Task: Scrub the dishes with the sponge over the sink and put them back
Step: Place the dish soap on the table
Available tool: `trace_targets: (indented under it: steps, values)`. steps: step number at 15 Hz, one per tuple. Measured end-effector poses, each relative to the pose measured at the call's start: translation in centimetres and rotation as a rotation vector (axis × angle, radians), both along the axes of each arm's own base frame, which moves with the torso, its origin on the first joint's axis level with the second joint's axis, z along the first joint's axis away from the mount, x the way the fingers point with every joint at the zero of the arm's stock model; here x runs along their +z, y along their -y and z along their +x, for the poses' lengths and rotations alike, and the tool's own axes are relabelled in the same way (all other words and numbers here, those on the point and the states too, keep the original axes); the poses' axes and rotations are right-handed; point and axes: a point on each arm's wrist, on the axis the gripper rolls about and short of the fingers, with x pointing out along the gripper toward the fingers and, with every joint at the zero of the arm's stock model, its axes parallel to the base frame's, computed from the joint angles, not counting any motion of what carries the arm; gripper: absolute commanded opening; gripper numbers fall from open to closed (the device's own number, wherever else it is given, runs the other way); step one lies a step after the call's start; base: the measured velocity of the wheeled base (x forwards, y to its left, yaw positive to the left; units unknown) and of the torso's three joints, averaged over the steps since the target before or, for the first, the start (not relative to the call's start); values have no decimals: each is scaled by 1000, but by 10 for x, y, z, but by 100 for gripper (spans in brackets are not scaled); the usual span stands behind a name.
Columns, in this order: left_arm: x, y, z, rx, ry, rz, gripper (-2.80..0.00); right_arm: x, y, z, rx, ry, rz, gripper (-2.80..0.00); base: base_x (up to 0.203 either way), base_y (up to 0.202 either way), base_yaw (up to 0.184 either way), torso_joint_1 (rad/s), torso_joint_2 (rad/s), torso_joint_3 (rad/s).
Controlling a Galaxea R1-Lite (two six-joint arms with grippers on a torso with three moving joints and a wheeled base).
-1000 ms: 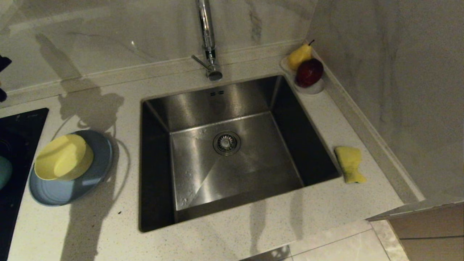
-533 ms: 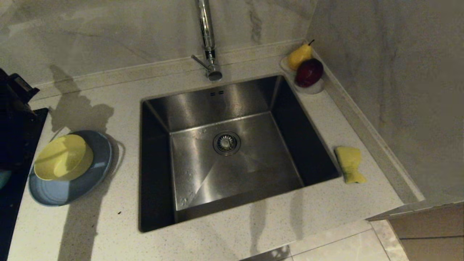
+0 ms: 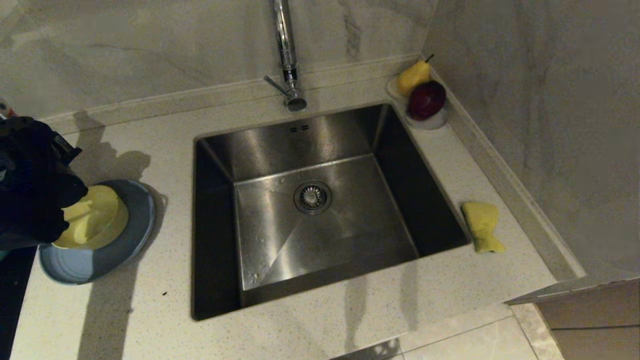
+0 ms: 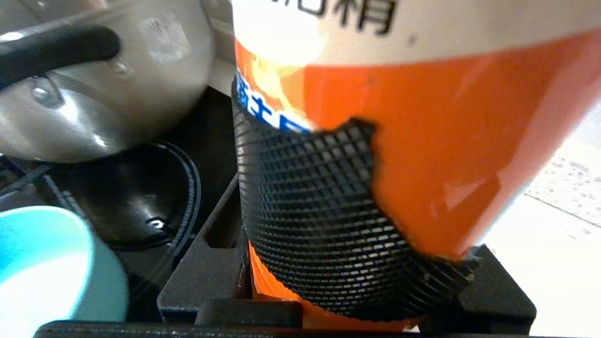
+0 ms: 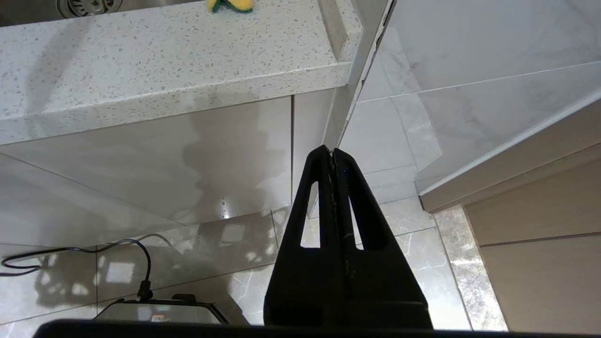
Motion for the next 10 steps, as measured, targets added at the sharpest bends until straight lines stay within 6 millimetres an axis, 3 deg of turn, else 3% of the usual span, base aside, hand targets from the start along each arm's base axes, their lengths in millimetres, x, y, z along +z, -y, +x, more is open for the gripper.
trace_targets:
  steps: [10]
  values:
    - [-4, -19, 21, 28, 50, 23, -280, 0, 0, 0, 0, 0, 0, -280, 0, 0, 0, 0, 0, 0]
